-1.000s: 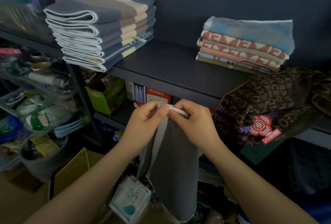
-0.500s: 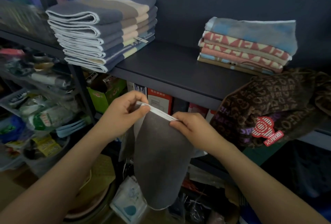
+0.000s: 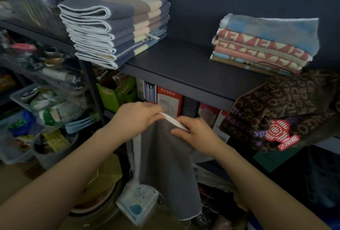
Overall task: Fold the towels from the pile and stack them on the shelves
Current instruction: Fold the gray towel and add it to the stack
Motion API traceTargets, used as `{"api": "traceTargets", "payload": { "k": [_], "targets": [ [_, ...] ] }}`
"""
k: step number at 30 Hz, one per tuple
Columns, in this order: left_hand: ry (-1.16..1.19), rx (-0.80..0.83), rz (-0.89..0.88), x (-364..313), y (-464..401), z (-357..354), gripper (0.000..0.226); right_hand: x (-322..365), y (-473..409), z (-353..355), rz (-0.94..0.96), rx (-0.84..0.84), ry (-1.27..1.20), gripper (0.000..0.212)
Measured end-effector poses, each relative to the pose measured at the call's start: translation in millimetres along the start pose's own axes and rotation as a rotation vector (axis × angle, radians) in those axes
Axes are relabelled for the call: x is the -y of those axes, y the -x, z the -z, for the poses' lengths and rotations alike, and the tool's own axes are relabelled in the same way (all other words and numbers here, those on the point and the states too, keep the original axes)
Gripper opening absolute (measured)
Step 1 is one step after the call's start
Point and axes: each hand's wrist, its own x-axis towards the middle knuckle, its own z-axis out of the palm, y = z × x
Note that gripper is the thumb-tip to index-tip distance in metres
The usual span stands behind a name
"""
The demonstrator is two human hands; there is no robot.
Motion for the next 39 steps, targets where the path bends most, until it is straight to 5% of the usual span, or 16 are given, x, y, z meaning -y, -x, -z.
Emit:
{"api": "traceTargets", "payload": {
  "k": [4, 9, 11, 16, 18, 20, 25, 30, 36, 39],
  "targets": [
    [-0.115, -0.093, 0.333, 29.4, 1.9, 5.3, 0.035, -25.6, 8.3, 4.2, -0.151, 0.203, 0.024, 0.019],
    [-0.158, -0.095, 0.527, 75.8, 21.7, -4.7, 0.033, -35.8, 12.1, 5.8, -0.171, 0.21, 0.292, 0.017],
    [-0.167, -0.071, 0.558, 85.1, 29.1, -14.2, 0.034, -34.0, 8.6, 2.0, -0.149, 0.137, 0.486, 0.018],
    [-0.177, -0.071, 0.603, 100.6, 46.3, -27.7, 0.035, -43.0, -0.6, -10.8, 0.266, -0.294, 0.964, 0.016],
    [-0.143, -0.075, 0.613, 104.4, 49.0, -30.3, 0.034, -41.0, -4.5, -14.7, 0.24, -0.309, 1.032, 0.007],
    [-0.129, -0.074, 0.624, 108.2, 49.3, -31.4, 0.034, -36.9, -8.0, -15.2, 0.087, -0.23, 1.024, 0.023],
    [-0.114, -0.013, 0.681, 112.7, 50.4, -34.6, 0.036, -24.4, -10.4, -6.4, -0.446, 0.158, 0.445, 0.025],
    [0.197, 0.168, 0.771, 102.7, 40.1, -35.9, 0.043, -11.6, -10.0, -2.6, -0.718, 0.018, -0.283, 0.021],
    [0.745, 0.151, 0.757, 59.2, 14.4, -6.6, 0.034, 43.6, -11.2, -16.5, -0.514, -0.158, -0.586, 0.006],
    [0.906, 0.09, 0.654, 43.9, 11.4, 3.3, 0.035, 62.3, -17.2, -22.8, -0.427, -0.175, -0.663, 0.015]
  ]
}}
